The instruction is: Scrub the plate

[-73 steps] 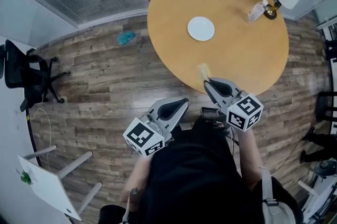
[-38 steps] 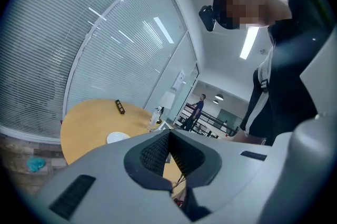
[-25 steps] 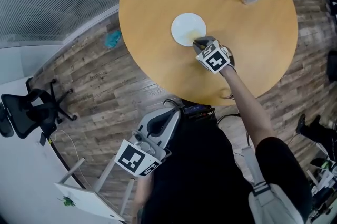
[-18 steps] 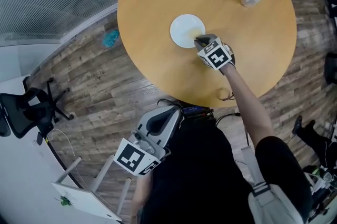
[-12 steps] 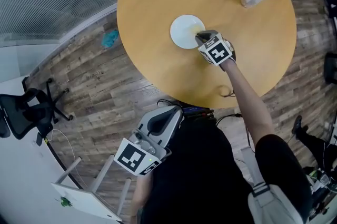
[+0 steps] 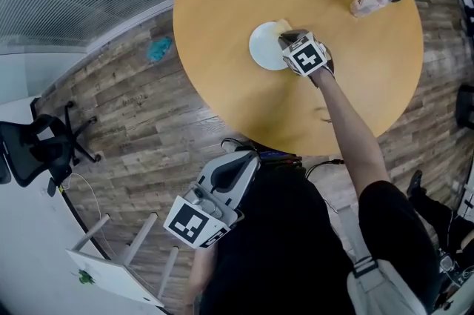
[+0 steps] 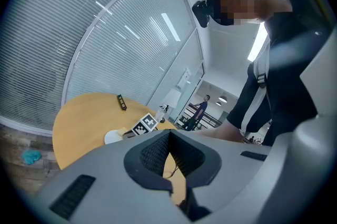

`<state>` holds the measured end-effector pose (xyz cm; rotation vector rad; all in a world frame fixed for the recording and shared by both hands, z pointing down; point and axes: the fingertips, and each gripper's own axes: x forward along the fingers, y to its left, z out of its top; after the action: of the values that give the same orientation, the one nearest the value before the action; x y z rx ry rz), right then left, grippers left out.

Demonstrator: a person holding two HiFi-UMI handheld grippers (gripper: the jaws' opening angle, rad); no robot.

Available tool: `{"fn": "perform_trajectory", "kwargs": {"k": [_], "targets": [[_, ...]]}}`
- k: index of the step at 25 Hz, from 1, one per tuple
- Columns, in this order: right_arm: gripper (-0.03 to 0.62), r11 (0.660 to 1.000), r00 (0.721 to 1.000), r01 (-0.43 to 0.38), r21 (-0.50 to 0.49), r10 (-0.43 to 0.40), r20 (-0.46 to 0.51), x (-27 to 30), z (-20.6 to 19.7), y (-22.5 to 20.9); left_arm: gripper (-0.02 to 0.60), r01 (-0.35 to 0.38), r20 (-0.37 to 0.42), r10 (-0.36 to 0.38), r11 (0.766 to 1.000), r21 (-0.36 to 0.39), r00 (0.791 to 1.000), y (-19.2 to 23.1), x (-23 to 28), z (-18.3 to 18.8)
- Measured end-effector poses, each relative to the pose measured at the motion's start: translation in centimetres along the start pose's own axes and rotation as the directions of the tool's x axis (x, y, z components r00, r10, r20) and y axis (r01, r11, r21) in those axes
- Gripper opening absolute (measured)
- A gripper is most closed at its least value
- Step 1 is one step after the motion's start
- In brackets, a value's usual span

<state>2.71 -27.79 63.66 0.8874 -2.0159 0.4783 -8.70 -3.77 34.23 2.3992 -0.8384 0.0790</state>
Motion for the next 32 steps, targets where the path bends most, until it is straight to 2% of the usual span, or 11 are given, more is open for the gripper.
{"fn": "perform_trajectory", "kwargs": {"k": [13, 32], "targets": [[0.026, 0.997, 0.998, -0.058, -0.055, 0.058, 0.006, 2.0, 3.9, 3.5, 0.011, -0.066, 0.044, 0.066, 0.998, -0.020, 0.997, 0.7, -2.4, 0.2], [0.026, 0.975, 0.987, -0.160, -0.155, 0.159, -0.018, -0.1, 0.9, 10.5, 0.011, -0.041, 0.042, 0.041, 0.999, 0.008, 0.998, -1.8, -2.8, -1.1]]}}
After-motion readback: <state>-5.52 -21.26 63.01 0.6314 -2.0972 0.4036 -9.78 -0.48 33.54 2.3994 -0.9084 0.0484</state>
